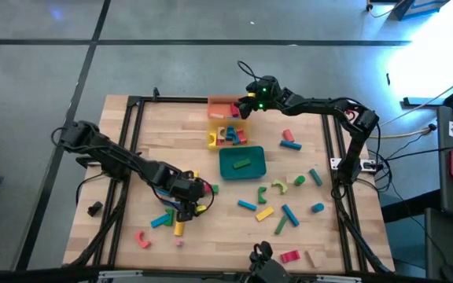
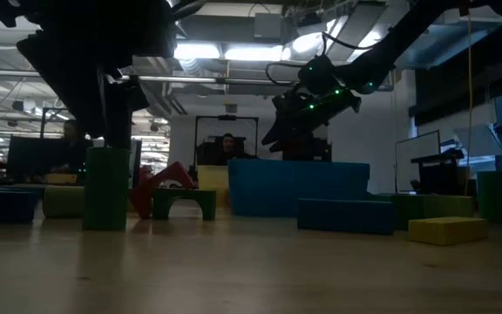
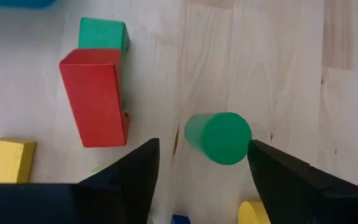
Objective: Sort blocks by size
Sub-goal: Put the green cylinder block into the orange bin
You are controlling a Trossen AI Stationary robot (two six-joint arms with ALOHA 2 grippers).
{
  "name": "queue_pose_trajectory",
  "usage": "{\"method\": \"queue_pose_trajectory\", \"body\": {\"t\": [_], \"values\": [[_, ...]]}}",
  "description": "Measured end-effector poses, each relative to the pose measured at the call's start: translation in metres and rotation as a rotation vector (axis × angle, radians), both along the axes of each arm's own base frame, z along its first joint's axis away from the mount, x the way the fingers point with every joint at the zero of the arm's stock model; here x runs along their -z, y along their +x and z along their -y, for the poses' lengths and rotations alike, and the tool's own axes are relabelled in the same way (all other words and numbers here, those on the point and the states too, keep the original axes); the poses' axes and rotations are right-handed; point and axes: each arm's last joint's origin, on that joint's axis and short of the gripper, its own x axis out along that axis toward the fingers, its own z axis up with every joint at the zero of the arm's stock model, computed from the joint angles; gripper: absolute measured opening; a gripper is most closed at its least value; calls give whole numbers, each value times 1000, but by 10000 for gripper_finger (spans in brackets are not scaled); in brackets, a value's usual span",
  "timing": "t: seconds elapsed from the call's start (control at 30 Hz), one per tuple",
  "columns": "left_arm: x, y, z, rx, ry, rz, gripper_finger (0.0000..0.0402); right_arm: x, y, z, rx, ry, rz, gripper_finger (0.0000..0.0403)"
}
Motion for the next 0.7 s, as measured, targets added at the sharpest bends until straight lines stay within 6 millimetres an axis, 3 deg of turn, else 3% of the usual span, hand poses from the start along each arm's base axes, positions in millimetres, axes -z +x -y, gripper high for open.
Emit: {"method": "queue_pose_trajectory", "body": {"t": [0.53,0.7], "values": [[21,10,11,75,30,-8,230,0,0,0,0,2,-3,177],[29,12,12,76,39,-31,230,-11,4,2,-19,26,-16,177]]}}
